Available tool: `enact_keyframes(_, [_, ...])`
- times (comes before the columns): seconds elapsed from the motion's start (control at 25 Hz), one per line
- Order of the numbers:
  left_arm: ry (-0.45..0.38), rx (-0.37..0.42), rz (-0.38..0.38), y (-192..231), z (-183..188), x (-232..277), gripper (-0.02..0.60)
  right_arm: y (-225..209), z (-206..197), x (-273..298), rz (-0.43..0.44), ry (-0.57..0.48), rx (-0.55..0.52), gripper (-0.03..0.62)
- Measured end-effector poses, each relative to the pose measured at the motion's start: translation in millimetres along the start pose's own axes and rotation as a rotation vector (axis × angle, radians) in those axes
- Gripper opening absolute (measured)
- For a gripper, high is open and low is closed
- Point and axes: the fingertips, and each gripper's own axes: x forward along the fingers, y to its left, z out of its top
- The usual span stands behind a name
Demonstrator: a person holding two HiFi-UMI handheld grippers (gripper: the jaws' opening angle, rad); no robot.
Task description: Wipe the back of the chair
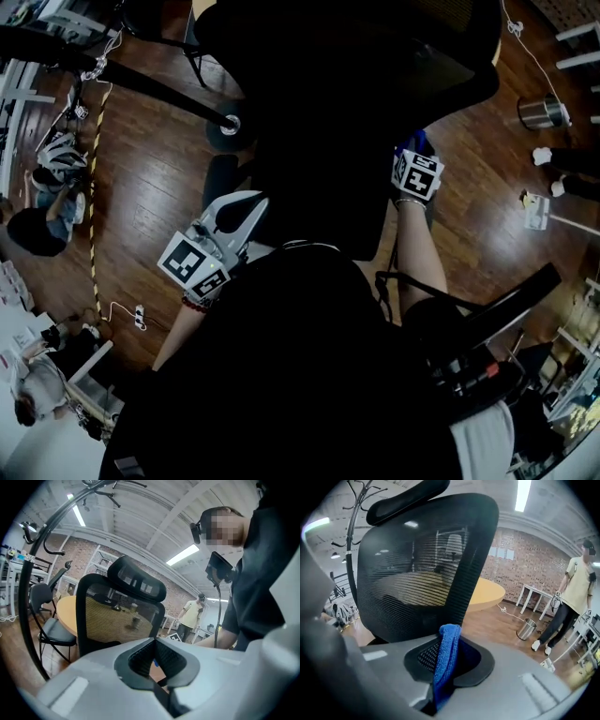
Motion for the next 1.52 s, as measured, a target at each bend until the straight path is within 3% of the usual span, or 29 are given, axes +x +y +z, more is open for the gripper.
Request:
enact_keyframes(0.2, [-0.007, -0.02, 0.072, 13.6, -6.0, -18.5, 0.006, 15.3, 2.8, 4.5, -0.056, -0.018, -0.024, 0.037])
enact_keyframes(0.36, [-0.007, -0.051, 0.101, 24.4, -10.5, -32.3, 0.006, 75.2, 10.7, 14.8, 0.073, -0.039, -0.147, 0.037])
enact_keyframes(0.44, [0.005, -0.041, 0.097, 24.9, -10.6, -36.3, 0.006, 101.0, 16.4, 19.1, 0.097, -0.043, -0.175, 0.037])
enact_keyframes(0.56, [0.065, 0.014, 0.07, 26.5, -12.3, -44.4, 0.006, 125.8, 21.7, 21.8, 0.068, -0.052, -0.133, 0.037])
enact_keyframes(0.8, [0.091, 0.093, 0.016, 51.9, -7.8, -80.8, 0.006, 228.0, 23.1, 38.7, 0.164, -0.077, -0.154, 0.037])
enact_keyframes(1.04, [0.114, 0.082, -0.017, 101.8, -10.0, -111.1, 0.006, 245.1, 20.4, 41.4, -0.057, -0.092, 0.011, 0.037])
enact_keyframes(1.16, [0.119, 0.062, -0.04, 124.4, -9.8, -119.5, 0.006, 249.1, 23.2, 40.8, -0.105, -0.108, 0.05, 0.037])
enact_keyframes(1.52, [0.132, 0.037, -0.095, 153.6, -15.8, -133.6, 0.006, 318.3, 29.9, 45.2, 0.025, -0.138, -0.052, 0.037])
